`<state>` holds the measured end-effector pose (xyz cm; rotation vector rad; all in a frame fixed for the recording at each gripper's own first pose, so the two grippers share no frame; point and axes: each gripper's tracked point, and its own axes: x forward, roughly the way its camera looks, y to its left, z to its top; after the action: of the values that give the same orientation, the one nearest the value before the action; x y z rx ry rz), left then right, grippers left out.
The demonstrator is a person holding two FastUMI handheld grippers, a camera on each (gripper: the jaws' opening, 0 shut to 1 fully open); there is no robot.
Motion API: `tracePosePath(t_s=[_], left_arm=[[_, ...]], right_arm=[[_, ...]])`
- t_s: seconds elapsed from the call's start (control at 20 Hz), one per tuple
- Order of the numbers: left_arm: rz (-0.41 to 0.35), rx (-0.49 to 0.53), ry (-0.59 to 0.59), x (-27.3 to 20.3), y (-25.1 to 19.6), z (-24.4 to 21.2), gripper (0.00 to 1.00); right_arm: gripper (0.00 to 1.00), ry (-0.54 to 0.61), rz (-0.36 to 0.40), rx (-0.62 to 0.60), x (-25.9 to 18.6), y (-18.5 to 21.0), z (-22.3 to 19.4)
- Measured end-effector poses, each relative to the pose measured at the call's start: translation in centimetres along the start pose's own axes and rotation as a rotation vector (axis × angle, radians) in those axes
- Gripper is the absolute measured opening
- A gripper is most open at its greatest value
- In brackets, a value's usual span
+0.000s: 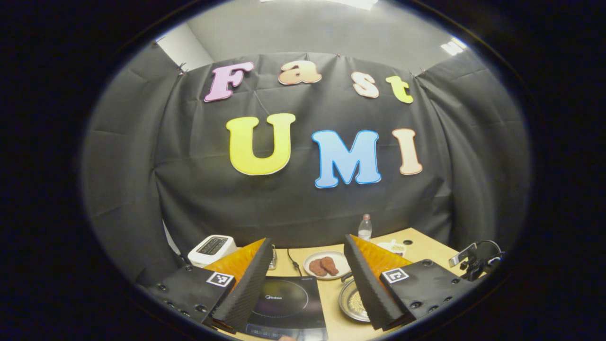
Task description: First push the handle of the pot to place it horizontally, then grasp the pot with both hands and set it on the induction cooktop.
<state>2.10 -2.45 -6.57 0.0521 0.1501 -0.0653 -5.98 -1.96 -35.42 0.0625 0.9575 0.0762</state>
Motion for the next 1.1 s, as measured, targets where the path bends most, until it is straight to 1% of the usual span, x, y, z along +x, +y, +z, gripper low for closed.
tracePosePath(t_s=[0.05, 0.1, 0.2, 0.35, 0.5, 0.6, 0.7, 0.75, 1.1], left_arm=[[-0.003, 0.001, 0.002, 0.0, -0.1, 0.0, 0.91], [-0.005, 0.001, 0.003, 0.1, -0.3, 0.1, 0.91], [-0.010, 0.005, 0.002, 0.2, -0.5, 0.0, 0.91], [-0.014, 0.007, 0.003, 0.4, -0.8, 0.2, 0.91], [-0.015, 0.004, 0.008, 0.6, -0.9, -0.1, 0.91], [-0.016, 0.001, 0.012, 0.7, -0.9, -0.3, 0.91], [-0.018, 0.003, 0.018, 1.1, -1.0, -0.5, 1.00], [-0.018, 0.004, 0.021, 1.2, -1.0, -0.5, 0.91], [-0.033, 0.005, 0.028, 2.1, -1.8, -0.7, 0.91]], right_arm=[[0.00, 0.012, 0.006, 0.009, 0.2, 0.0, -0.3], [0.07, 0.025, 0.009, 0.014, 0.3, 0.0, -0.8], [0.06, 0.035, 0.012, 0.018, 0.6, 0.0, -1.0], [0.01, 0.037, 0.000, 0.026, 0.8, -0.5, -0.8], [0.01, 0.040, -0.023, 0.022, 0.8, -1.4, -0.8], [0.01, 0.043, -0.053, 0.019, 0.9, -2.4, -0.7], [0.01, 0.039, -0.092, 0.016, 1.2, -3.3, -0.3], [0.01, 0.038, -0.107, 0.018, 1.2, -3.8, -0.1], [0.01, 0.032, -0.196, 0.049, 1.6, -7.2, 1.2]])
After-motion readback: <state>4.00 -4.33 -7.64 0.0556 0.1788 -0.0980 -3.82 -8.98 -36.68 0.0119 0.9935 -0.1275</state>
